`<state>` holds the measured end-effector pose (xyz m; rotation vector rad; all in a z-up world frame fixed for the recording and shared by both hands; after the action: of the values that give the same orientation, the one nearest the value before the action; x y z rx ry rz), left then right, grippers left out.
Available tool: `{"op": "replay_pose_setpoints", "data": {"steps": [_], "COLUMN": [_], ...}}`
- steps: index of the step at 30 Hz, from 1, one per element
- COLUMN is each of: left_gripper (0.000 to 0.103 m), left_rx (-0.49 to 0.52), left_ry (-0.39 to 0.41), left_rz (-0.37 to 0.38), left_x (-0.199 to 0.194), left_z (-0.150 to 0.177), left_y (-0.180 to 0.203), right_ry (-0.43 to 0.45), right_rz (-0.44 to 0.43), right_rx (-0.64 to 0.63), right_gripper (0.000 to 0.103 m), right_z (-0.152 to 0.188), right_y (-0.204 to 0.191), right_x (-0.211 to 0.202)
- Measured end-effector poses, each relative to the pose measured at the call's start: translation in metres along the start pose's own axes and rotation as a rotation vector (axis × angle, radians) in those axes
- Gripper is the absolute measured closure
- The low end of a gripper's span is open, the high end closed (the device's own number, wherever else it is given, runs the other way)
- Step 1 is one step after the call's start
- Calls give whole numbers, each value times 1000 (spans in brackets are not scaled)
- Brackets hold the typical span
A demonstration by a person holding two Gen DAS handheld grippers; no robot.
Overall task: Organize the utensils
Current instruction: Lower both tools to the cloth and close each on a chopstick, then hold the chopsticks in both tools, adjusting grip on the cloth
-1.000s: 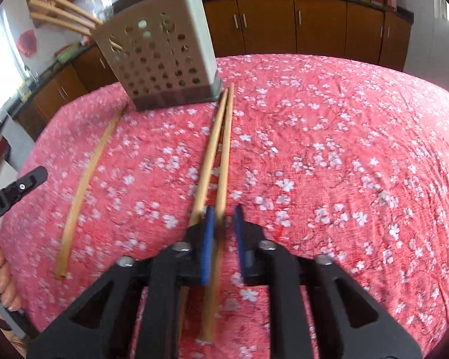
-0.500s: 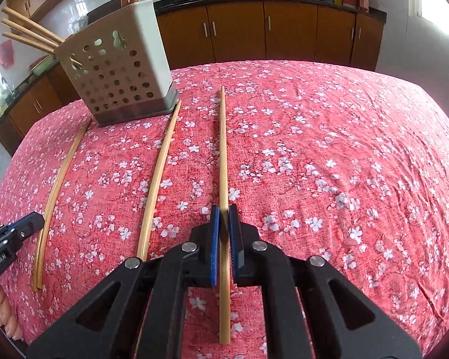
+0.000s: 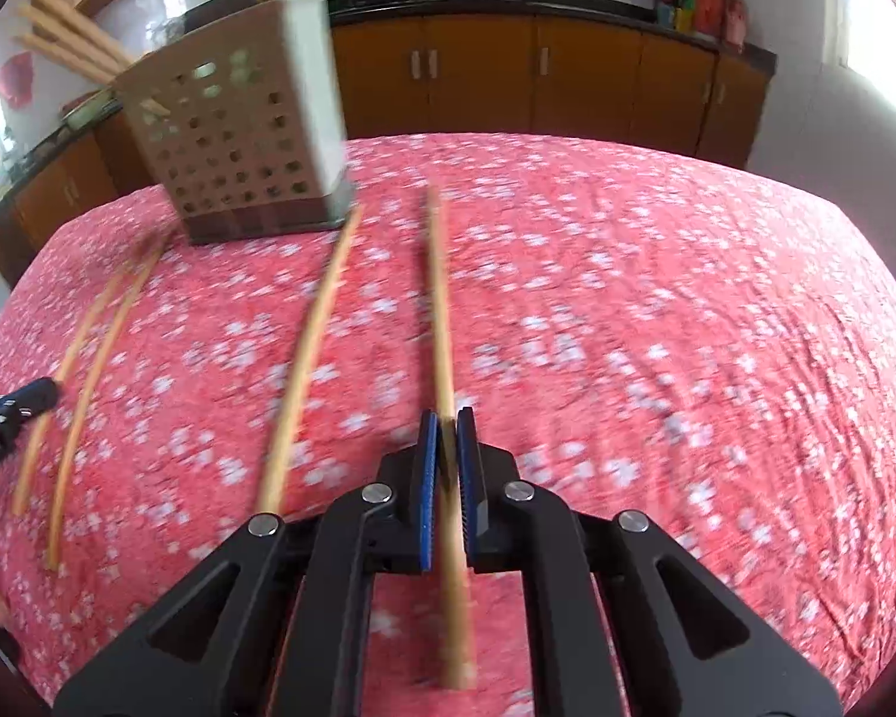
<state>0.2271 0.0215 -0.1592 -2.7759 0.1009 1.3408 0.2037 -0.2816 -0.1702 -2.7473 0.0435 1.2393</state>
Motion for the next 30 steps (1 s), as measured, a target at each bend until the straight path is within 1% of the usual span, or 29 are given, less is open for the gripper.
{"op": "replay_pose_setpoints", "data": {"steps": [3,7,13,20,30], "left_gripper": [95,94,93,93,92], "left_rx": [-45,-79,-74,-92,-83], "left_ry": [-4,6,10,13,13], "left_rz": [-43,-41,-43,-24,-32], "left_x": [5,9,9,6,7], "left_z": [-4,-7,-6,-4,-4], "left_y": [-33,-57,-57,-56,-54], "right_ry": [8,10,9,9,9], "right_rz": [33,24,26,25,22], "right_rx": [34,74,73,75,81], "right_gripper": [96,95,95,94,94], "right_z": [-8,-10,-11,-11,-11], "right_y": [17,29,30,32,31], "right_x": [4,6,7,5,6]}}
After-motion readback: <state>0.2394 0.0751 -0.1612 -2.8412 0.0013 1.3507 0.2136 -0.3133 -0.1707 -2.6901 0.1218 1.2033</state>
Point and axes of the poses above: each gripper's, at about its wrist camera, not at the fingertips, and x roughly the way its jaws point, y to its right, z to its underside, the point moved 7 cm from there along x, roughly the way its jaws point, and after that the axes turned 4 degrees about x, right-handed, at the moved point
